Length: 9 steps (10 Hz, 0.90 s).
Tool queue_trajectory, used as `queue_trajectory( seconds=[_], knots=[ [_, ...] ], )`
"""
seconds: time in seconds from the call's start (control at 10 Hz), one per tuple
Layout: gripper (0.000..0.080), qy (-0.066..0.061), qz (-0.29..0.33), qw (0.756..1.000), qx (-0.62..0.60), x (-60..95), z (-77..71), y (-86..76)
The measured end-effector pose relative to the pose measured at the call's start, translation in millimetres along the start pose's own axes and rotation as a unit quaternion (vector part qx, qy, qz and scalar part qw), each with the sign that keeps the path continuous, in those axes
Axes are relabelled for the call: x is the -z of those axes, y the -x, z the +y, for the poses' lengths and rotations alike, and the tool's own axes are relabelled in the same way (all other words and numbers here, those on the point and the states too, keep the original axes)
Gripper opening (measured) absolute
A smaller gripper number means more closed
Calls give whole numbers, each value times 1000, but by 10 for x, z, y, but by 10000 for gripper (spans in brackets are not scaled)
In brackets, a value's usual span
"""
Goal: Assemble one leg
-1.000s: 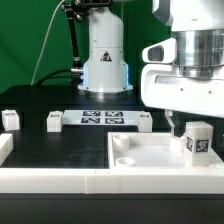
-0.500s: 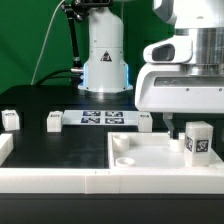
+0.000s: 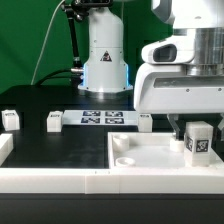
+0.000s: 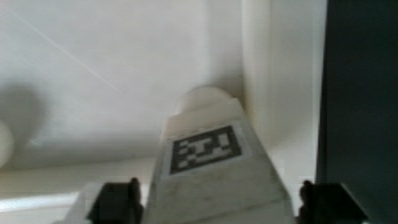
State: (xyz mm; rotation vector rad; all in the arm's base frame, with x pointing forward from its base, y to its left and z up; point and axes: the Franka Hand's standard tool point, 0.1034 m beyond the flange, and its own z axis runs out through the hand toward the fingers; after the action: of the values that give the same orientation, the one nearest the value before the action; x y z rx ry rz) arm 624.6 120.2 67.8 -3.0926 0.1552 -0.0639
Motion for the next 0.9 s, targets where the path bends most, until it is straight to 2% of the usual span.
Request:
queue_trajectory(
  seconds=[0.1,0.2,0.4,0.6,0.9],
  knots=[
    [346,0,0,1000,-1,1,1,-1],
    [290,-1,0,999,-34,0,2,-1],
    [290,-3,0,991,-137,0,59,-5],
    [290,3,-2,975,-224,4,149,1],
    [299,18,7,944,-330,16,332,8]
  ],
)
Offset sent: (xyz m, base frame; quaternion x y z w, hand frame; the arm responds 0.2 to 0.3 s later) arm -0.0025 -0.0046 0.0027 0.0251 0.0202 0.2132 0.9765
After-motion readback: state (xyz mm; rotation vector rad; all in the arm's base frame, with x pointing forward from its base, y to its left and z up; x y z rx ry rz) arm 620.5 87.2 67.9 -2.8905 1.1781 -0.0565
